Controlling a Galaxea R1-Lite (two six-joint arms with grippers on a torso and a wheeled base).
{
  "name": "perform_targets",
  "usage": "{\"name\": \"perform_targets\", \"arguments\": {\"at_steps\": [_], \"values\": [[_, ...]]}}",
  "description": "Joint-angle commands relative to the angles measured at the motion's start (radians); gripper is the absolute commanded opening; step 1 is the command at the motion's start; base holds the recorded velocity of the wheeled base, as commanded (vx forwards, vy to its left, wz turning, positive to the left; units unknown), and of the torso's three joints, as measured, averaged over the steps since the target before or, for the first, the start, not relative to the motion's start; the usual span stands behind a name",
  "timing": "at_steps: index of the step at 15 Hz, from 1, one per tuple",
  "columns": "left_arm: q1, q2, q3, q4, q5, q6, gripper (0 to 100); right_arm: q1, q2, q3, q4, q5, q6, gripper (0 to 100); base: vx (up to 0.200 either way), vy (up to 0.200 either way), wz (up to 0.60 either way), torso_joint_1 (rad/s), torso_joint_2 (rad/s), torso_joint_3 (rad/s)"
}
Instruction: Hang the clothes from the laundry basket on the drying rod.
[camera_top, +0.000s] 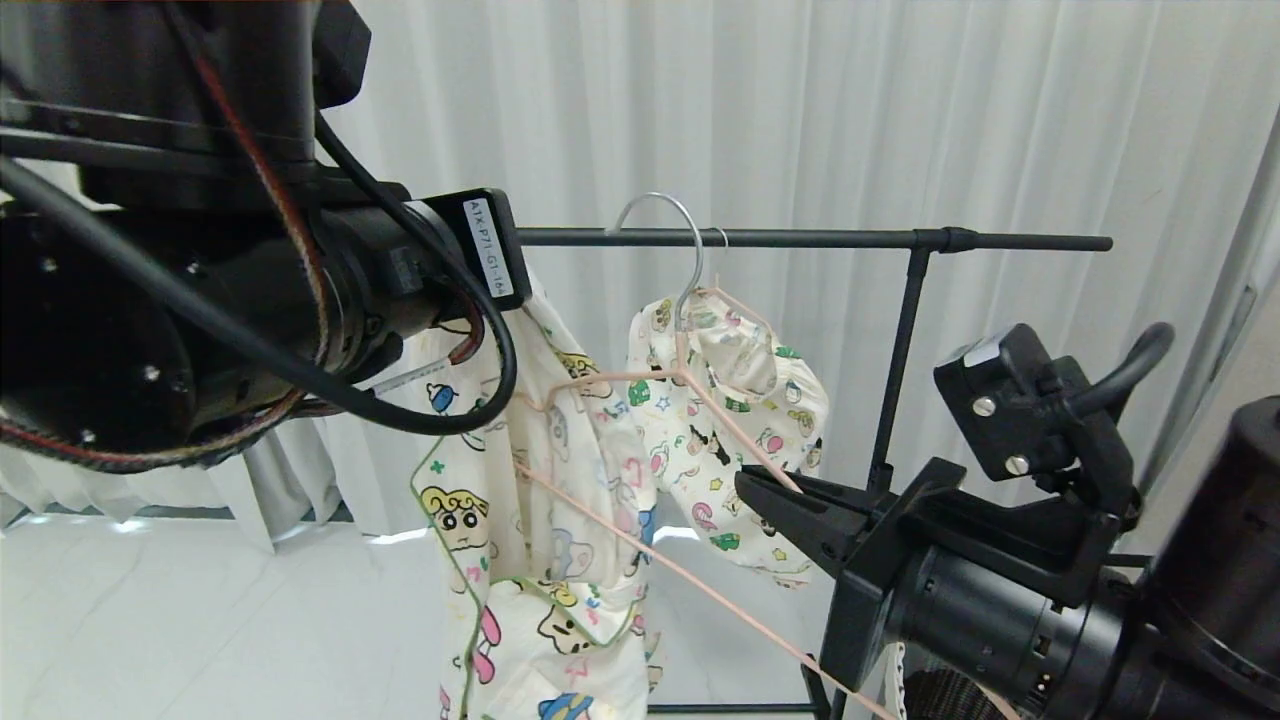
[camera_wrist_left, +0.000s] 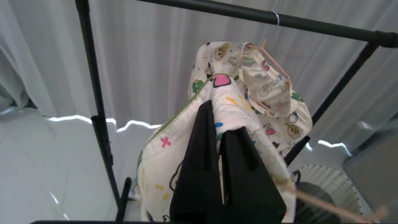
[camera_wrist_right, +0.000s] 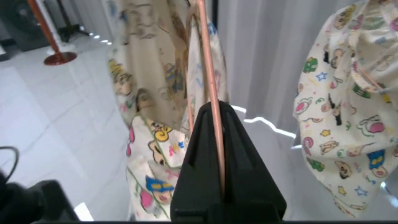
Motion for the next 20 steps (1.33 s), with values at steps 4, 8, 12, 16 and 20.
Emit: {"name": "perform_targets", "arguments": {"at_steps": [4, 8, 12, 16, 20], "values": [[0.037, 0.03, -0.018, 0.003, 0.0, 0.0, 0, 0.009, -0.026, 0.004, -0.031, -0.021, -0.007, 0, 0.0, 0.0, 0.0, 0.0, 0.0, 0.0], [0.036, 0.022, -0.02, 0.008, 0.0, 0.0, 0, 0.009, -0.028, -0.021, -0.071, -0.021, 0.03, 0, 0.0, 0.0, 0.0, 0.0, 0.0, 0.0], [0.03, 0.019, -0.021, 0.02, 0.0, 0.0, 0, 0.003, -0.026, -0.053, -0.071, -0.013, 0.035, 0, 0.0, 0.0, 0.0, 0.0, 0.0, 0.0], [-0.044, 0.021, -0.054, 0.02, 0.0, -0.001, 0, -0.009, 0.067, -0.137, -0.071, -0.007, 0.073, 0, 0.0, 0.0, 0.0, 0.0, 0.0, 0.0], [-0.116, 0.019, -0.087, 0.02, 0.0, -0.023, 0, -0.034, 0.153, -0.244, -0.071, 0.01, 0.096, 0, 0.0, 0.0, 0.0, 0.0, 0.0, 0.0]]}}
